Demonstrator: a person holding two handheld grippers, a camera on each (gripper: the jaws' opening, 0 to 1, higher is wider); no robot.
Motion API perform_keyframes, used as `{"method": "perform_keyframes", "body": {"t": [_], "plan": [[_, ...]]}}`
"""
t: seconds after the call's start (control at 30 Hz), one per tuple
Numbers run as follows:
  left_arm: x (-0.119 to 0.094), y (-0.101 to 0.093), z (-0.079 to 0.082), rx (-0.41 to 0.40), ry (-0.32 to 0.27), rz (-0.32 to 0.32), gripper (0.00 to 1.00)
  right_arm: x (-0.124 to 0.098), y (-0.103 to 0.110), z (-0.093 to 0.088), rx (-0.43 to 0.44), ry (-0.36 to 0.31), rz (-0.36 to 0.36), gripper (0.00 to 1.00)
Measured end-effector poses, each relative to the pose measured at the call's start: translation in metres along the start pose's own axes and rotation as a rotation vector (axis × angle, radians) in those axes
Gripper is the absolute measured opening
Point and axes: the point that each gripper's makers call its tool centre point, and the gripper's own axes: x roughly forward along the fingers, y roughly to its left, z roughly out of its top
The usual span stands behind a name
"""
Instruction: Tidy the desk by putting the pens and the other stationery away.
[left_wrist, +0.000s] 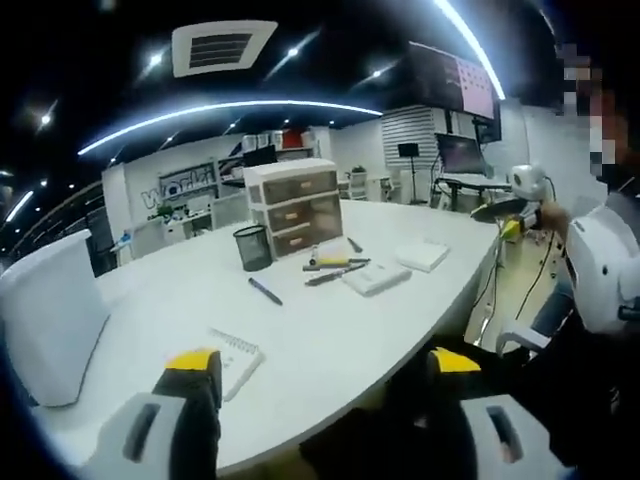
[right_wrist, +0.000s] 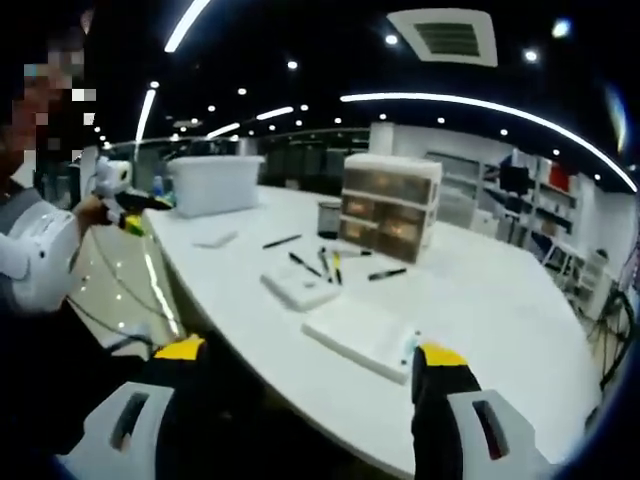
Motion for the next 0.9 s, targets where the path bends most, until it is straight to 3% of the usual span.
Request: {"method": "perform_keyframes", "body": {"t": [0.1,0.37,0.9], "plan": [[0.003,0.000,-0.003,-0.037,0.011,-0.015,0.83,0.001,0.000,-0.001,-0.006,0.014,0.001,0.79],[0.001,0.016,0.005,-0.126,-0.021,0.034,0.84,0.002,0.001,0.002,-0.014,0.029,0.010,0.79],[0.018,0.020,0.019,-0.097,0.018,0.019,0.82,0.000,0.003,0.006,0.003,0.018,0.030,0.78]]}}
